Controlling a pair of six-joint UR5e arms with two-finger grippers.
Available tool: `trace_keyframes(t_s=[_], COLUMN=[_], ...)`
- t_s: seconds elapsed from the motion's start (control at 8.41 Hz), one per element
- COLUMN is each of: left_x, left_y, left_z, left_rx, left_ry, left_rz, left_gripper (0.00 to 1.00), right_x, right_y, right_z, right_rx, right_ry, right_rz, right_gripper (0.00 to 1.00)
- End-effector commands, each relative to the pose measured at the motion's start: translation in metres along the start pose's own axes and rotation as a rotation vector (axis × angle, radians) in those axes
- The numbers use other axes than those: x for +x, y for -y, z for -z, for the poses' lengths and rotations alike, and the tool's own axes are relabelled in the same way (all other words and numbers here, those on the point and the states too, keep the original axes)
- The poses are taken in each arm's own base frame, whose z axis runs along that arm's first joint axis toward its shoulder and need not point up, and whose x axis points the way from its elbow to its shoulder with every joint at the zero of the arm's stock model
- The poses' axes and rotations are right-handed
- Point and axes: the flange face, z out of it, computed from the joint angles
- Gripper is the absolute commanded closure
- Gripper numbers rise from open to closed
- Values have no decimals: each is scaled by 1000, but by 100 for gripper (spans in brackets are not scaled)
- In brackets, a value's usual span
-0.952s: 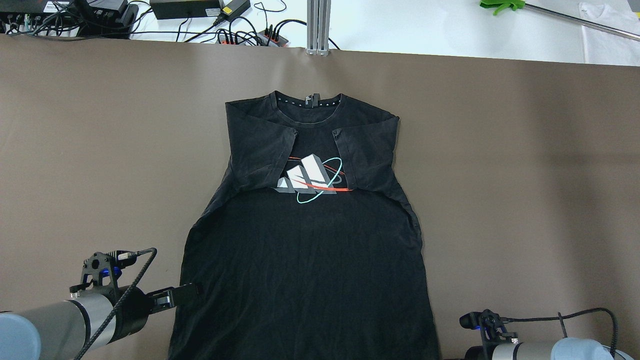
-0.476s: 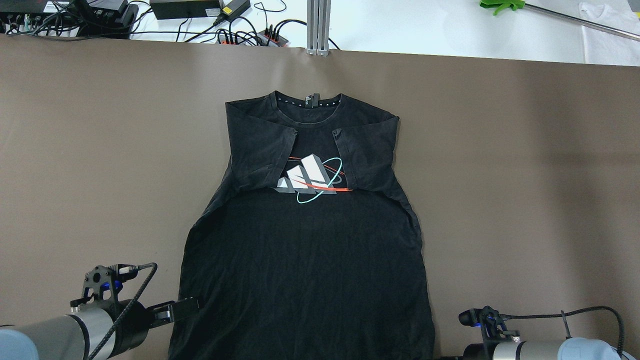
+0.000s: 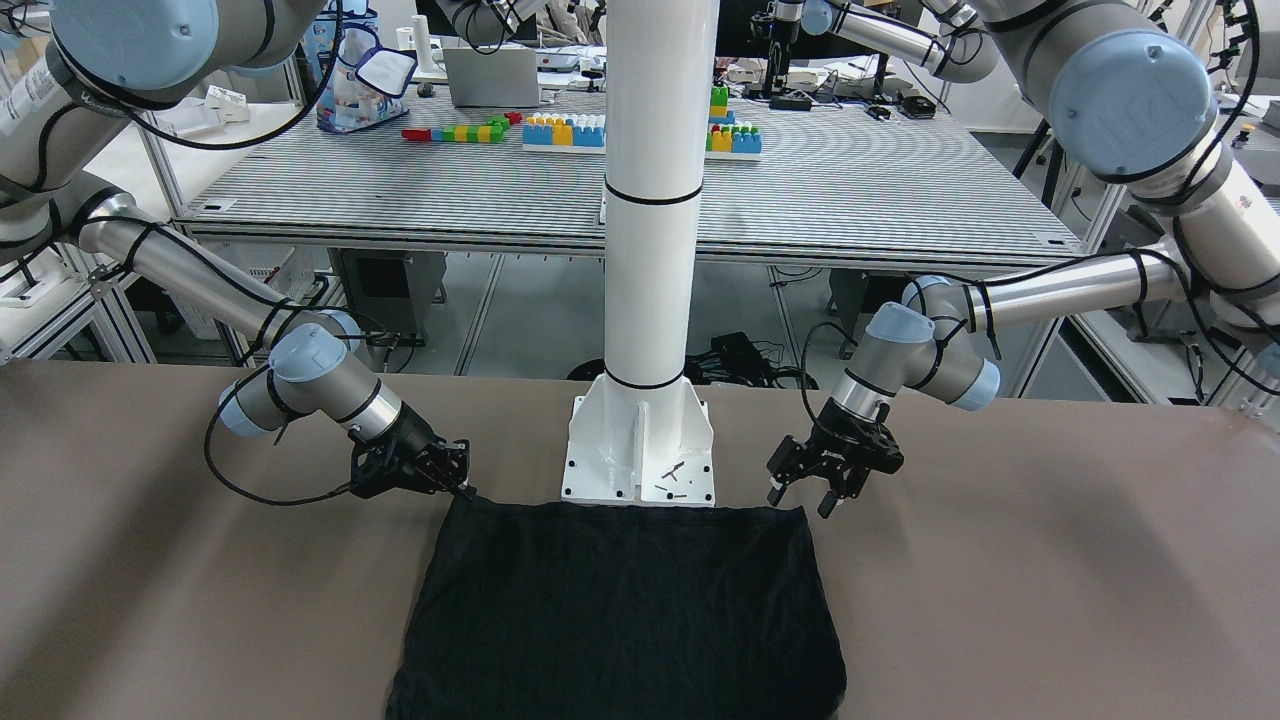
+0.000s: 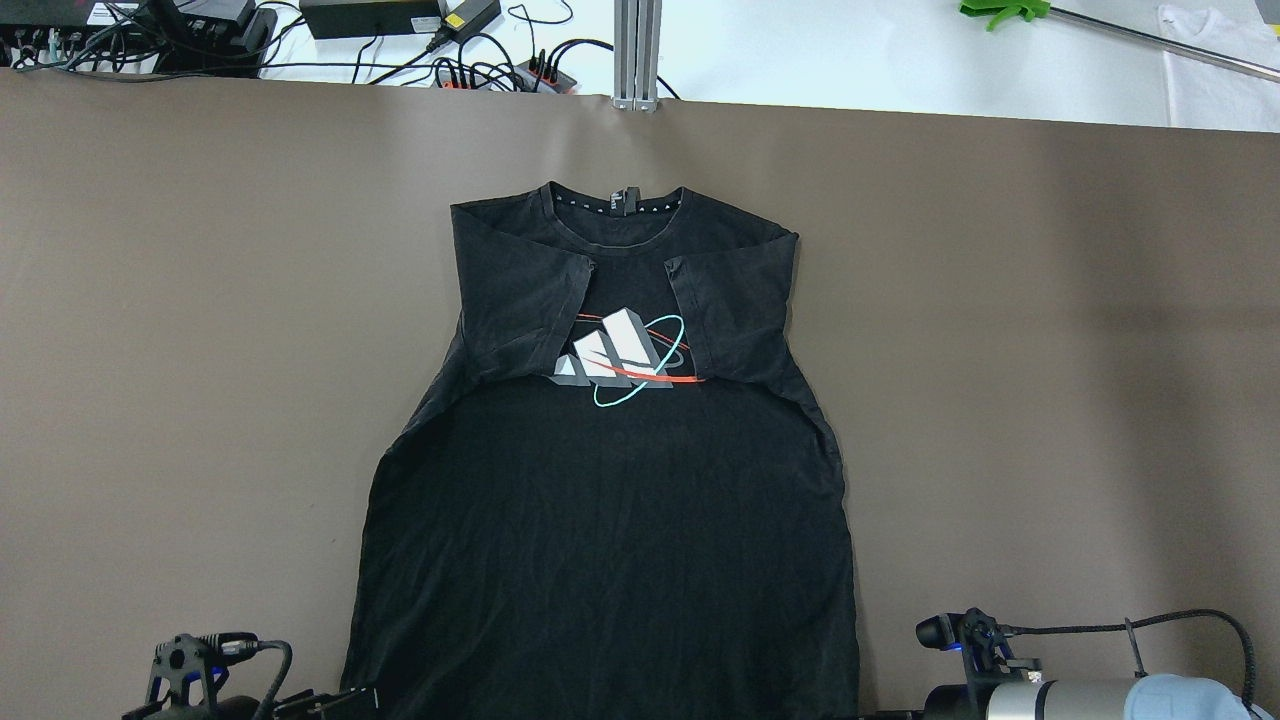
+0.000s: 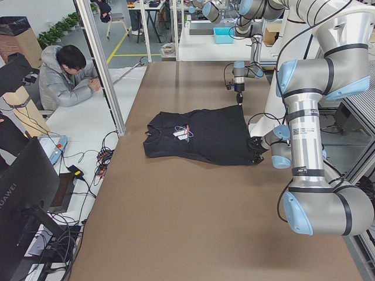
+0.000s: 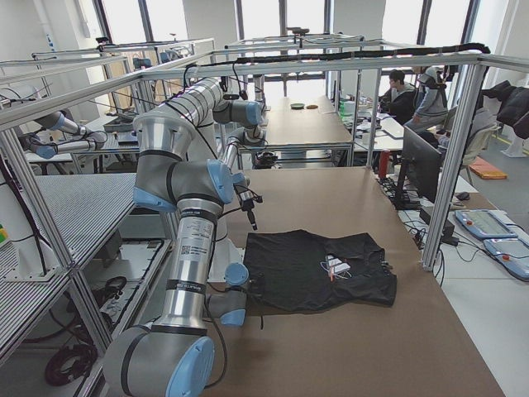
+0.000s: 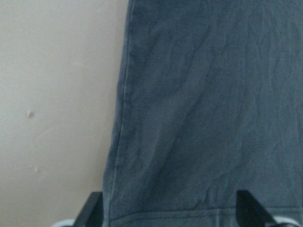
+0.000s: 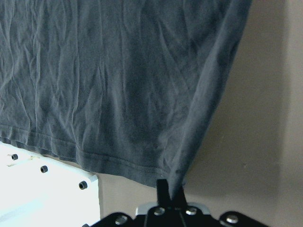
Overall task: Fold clothes
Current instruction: 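Grasp the hem corners nearest the robot with both grippers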
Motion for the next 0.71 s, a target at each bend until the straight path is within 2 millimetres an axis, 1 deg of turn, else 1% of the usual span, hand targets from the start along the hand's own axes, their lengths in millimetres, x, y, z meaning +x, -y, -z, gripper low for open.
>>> trace_keyframes(t_s=[0.0, 0.24, 0.48, 0.59], left_x=[-19, -26, -27, -27], left_y=[-21, -23, -28, -30], left_z=[-14, -21, -22, -22], left_rx=[15, 26, 21, 19], left_ry=[28, 42, 43, 44], left_rz=[-15, -23, -31, -32], left_gripper=[0, 0, 0, 3], right_x=[-2, -7, -6, -5], right_y=[0, 0, 1, 1], right_z=[1, 4, 4, 4], right_rx=[0, 2, 4, 4], right_ry=[4, 15, 13, 12], right_rz=[1, 2, 2, 2], right_gripper=[100, 100, 100, 100])
